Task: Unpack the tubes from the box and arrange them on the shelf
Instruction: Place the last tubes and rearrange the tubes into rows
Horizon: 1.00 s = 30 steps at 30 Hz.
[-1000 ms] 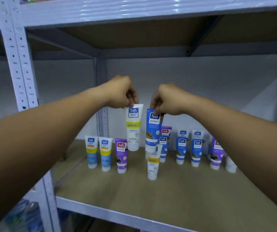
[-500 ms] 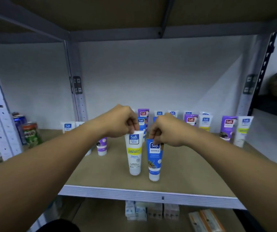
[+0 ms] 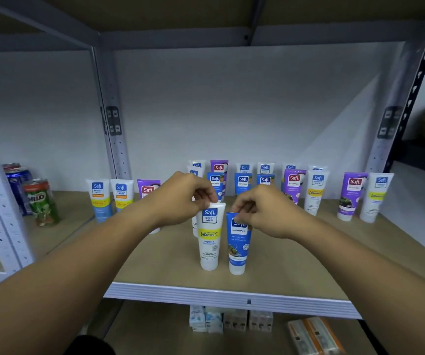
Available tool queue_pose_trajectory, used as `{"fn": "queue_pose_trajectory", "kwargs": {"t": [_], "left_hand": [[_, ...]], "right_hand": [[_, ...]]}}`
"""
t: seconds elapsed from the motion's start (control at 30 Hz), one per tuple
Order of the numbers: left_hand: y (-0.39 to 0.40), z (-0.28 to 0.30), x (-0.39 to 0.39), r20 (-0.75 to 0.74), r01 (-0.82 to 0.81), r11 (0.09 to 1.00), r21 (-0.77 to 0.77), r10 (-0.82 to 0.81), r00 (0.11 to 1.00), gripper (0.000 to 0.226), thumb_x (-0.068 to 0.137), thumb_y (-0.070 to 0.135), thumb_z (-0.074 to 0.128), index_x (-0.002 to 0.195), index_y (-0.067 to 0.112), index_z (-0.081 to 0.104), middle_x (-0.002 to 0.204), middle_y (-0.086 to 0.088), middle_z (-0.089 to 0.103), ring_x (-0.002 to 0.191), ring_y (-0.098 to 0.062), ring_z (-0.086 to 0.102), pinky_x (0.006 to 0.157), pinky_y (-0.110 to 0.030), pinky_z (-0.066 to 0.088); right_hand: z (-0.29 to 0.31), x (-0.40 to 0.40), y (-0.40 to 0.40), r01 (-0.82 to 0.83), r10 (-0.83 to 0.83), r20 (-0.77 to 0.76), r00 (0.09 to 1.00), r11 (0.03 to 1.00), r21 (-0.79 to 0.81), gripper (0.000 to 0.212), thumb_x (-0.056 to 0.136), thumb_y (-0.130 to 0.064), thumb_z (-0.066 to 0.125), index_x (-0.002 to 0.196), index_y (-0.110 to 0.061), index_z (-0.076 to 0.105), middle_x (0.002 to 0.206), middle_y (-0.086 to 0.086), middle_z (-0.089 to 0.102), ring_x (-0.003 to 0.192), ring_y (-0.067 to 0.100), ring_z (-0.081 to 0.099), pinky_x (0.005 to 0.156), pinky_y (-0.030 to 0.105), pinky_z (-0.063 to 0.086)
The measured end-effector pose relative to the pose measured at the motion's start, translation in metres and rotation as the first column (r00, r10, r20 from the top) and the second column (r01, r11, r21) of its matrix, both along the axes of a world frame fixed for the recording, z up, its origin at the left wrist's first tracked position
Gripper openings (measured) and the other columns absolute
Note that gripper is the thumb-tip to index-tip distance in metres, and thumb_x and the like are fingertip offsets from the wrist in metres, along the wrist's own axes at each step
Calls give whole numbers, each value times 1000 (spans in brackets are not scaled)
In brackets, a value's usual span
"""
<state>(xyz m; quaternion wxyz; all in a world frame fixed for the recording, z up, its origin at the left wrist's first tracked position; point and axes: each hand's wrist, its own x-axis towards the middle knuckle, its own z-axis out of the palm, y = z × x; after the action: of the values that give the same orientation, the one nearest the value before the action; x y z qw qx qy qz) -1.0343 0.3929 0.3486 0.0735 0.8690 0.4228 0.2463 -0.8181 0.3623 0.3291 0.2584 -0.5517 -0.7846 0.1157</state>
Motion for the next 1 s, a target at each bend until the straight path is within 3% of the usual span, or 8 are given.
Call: {"fn": "queue_pose_trajectory", "kwargs": {"t": [0.13, 0.23, 0.37, 0.5, 0.63, 0.8, 1.0], "left_hand": [[-4, -30, -3, 247, -25, 1000, 3, 24, 969, 18, 90, 16, 69, 103, 28, 71, 102, 19, 65, 98, 2, 59, 74, -10, 46], [-12, -64, -3, 505, -50, 999, -15, 51, 862, 40, 89, 17, 72, 124, 31, 60, 120, 20, 60, 112, 2, 57, 83, -13, 51], [-23, -117, 4, 694, 19, 969, -245, 162, 702, 61, 79, 20, 82, 131, 31, 53, 120, 18, 66, 112, -1, 63, 88, -24, 55], [-27, -147, 12, 678, -7, 942, -336, 247, 693, 51, 73, 15, 86, 119, 23, 64, 103, 13, 74, 96, -3, 70, 86, -24, 58], [-23, -156, 15, 658, -70, 942, -328, 281, 699, 37, 72, 14, 87, 105, 21, 71, 94, 11, 77, 90, -3, 72, 82, -20, 58], [-18, -155, 29, 646, -85, 944, -318, 282, 709, 39, 71, 14, 87, 107, 22, 73, 93, 13, 77, 88, 1, 71, 79, -13, 55], [-5, -150, 57, 628, -55, 939, -339, 270, 730, 41, 73, 14, 85, 112, 20, 73, 101, 12, 76, 91, 3, 71, 88, -22, 57]], "right_hand": [[-23, 7, -7, 46, -41, -190, 981, 999, 23, 24, 78, -23, 81, 100, -26, 71, 93, -15, 70, 85, 1, 65, 76, 25, 57], [-52, 10, -15, 66, -66, -460, 885, 998, -15, 44, 70, -20, 87, 109, -27, 66, 97, -10, 69, 82, 6, 65, 74, 24, 57], [-97, 7, -23, 94, -119, -600, 791, 993, -73, 52, 61, -18, 92, 104, -26, 64, 90, -10, 72, 79, 7, 66, 74, 22, 55], [-125, -2, -25, 65, -102, -637, 764, 995, -82, 49, 64, -19, 91, 105, -23, 65, 93, -6, 74, 80, 13, 70, 74, 27, 58], [-131, 0, -21, 67, -85, -606, 791, 996, -52, 37, 69, -14, 87, 99, -22, 68, 90, -6, 74, 79, 12, 70, 74, 21, 56], [-132, 11, -15, 79, -93, -607, 789, 996, -50, 37, 70, -9, 86, 99, -24, 68, 91, -8, 75, 81, 9, 71, 75, 21, 56], [-131, 39, -5, 113, -132, -580, 804, 991, -69, 38, 72, -9, 84, 103, -22, 67, 93, -10, 75, 85, 6, 71, 79, 23, 57]]}}
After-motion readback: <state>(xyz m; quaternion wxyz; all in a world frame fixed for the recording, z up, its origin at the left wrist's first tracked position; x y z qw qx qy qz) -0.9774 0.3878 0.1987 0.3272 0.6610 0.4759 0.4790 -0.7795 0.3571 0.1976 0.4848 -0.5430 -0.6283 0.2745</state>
